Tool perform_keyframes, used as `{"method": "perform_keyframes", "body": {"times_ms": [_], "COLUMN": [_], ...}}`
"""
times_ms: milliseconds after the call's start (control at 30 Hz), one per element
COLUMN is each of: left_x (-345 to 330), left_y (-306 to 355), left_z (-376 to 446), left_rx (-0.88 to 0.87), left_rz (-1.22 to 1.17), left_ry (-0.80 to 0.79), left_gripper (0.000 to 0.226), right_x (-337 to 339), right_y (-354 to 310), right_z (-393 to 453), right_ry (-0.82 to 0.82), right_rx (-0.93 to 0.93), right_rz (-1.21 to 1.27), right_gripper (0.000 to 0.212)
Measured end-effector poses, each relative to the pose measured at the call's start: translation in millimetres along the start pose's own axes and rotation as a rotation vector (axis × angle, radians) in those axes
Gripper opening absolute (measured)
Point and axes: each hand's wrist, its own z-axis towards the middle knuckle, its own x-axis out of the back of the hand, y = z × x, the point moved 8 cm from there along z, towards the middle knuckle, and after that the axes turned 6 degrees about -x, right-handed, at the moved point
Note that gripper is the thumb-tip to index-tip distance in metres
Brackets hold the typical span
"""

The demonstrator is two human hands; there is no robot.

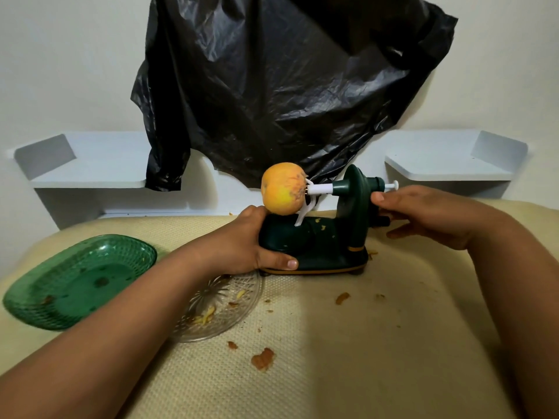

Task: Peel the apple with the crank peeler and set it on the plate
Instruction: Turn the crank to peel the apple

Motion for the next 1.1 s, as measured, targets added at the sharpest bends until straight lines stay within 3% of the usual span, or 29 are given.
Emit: {"method": "perform_keyframes", "body": {"times_ms": [333, 733, 900, 933, 1000, 1100], "left_x": [-0.6, -1.3, -0.6, -0.5, -1.2, -1.7], "left_y": [0.3, 0.1, -2.9, -3.2, -3.5, -3.6], "left_z": [-0.9, -1.4, -0.3, -0.3, 0.0, 0.1], "left_rx": [0.011, 0.016, 0.019, 0.018, 0.016, 0.019], "left_rz": [0.021, 0.012, 0.008, 0.006, -0.002, 0.009], "left_ry": [0.003, -0.002, -0.003, -0.004, -0.011, -0.021], "left_gripper": [0.100, 0.101, 0.102, 0.102, 0.102, 0.102], "right_x": [0.6, -15.9, -17.7, -18.4, -12.8, -8.0], "right_y": [-14.8, -5.6, -15.5, -17.2, -14.7, -9.6], "right_z": [-0.8, 0.9, -5.3, -7.4, -10.9, -12.5], "right_ry": [0.068, -0.261, -0.419, -0.480, -0.549, -0.519], "right_rx": [0.104, -0.097, 0.012, 0.056, 0.139, 0.230], "right_rz": [0.120, 0.521, 0.645, 0.674, 0.657, 0.450], "right_gripper": [0.054, 0.034, 0.023, 0.028, 0.061, 0.071]}}
